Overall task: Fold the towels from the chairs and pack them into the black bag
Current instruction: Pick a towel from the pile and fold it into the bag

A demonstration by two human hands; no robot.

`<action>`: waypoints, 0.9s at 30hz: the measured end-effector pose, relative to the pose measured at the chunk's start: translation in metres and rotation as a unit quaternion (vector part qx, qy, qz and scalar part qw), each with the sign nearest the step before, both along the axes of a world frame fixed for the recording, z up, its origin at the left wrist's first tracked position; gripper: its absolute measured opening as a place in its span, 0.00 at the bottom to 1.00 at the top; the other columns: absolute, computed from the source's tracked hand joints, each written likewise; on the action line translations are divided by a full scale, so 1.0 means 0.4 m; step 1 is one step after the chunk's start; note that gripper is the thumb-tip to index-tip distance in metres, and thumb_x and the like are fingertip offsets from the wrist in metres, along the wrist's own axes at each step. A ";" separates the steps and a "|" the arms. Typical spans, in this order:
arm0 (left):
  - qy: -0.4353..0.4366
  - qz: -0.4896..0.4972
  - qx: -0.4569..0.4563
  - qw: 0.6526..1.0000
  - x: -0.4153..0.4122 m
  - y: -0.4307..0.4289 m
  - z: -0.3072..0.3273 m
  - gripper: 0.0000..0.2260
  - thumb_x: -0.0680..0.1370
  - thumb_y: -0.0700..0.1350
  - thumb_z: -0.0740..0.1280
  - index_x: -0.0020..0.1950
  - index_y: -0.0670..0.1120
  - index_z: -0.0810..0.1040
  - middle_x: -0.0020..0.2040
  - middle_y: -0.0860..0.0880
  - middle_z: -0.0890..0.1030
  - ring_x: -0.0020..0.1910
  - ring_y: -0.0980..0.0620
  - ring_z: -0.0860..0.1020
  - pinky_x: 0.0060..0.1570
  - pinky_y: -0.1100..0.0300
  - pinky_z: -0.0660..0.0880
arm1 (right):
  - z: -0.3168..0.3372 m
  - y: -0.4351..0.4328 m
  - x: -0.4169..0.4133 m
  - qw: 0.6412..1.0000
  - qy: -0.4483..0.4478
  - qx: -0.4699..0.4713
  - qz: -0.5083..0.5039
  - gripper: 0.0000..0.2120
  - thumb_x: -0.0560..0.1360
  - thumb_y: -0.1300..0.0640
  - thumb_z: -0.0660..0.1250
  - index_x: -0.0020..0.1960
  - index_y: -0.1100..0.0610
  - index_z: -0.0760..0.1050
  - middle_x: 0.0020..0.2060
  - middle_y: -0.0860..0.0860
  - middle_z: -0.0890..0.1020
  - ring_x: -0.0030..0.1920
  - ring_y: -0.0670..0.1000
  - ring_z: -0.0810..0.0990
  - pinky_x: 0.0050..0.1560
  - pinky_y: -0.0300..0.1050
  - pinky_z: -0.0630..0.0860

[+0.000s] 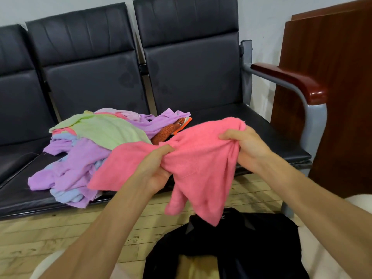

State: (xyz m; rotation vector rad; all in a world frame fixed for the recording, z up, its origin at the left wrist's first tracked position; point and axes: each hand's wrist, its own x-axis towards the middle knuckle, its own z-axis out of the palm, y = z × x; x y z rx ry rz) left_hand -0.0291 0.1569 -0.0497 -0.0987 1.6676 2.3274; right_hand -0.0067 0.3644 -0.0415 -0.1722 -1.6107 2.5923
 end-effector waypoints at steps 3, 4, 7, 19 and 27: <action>-0.075 -0.021 0.032 0.996 0.009 0.014 -0.004 0.07 0.75 0.36 0.62 0.41 0.41 0.79 0.30 0.48 0.78 0.28 0.54 0.76 0.33 0.60 0.75 | 0.016 0.018 0.002 0.997 0.010 0.067 -0.035 0.16 0.69 0.76 0.66 0.49 0.59 0.78 0.47 0.55 0.82 0.50 0.54 0.82 0.53 0.48 0.80; -0.110 -0.017 0.045 0.993 0.011 0.019 -0.007 0.06 0.75 0.37 0.64 0.40 0.41 0.79 0.29 0.47 0.77 0.27 0.54 0.76 0.31 0.61 0.75 | 0.015 0.021 0.001 0.996 0.010 0.084 -0.037 0.16 0.69 0.76 0.66 0.49 0.58 0.78 0.48 0.55 0.82 0.51 0.55 0.82 0.54 0.49 0.80; -0.163 0.006 0.058 0.985 0.000 0.019 -0.023 0.02 0.75 0.40 0.66 0.45 0.42 0.78 0.33 0.47 0.79 0.30 0.53 0.77 0.33 0.61 0.76 | 0.010 0.023 0.002 0.993 -0.005 0.110 -0.052 0.17 0.69 0.76 0.66 0.48 0.57 0.77 0.49 0.55 0.81 0.52 0.54 0.81 0.55 0.51 0.79; -0.176 0.016 0.032 0.984 -0.026 0.004 -0.022 0.22 0.79 0.60 0.58 0.64 0.47 0.76 0.57 0.46 0.81 0.53 0.47 0.80 0.48 0.53 0.76 | 0.000 0.041 0.017 0.999 -0.018 0.031 -0.008 0.21 0.65 0.76 0.53 0.51 0.63 0.76 0.48 0.56 0.80 0.51 0.55 0.79 0.47 0.46 0.77; -0.175 0.170 0.040 0.969 -0.037 -0.040 0.045 0.16 0.83 0.44 0.51 0.35 0.50 0.61 0.30 0.48 0.67 0.21 0.61 0.66 0.22 0.70 0.62 | -0.021 0.008 0.029 0.999 -0.026 -0.038 0.014 0.11 0.78 0.58 0.62 0.53 0.62 0.80 0.46 0.55 0.84 0.48 0.52 0.83 0.46 0.44 0.78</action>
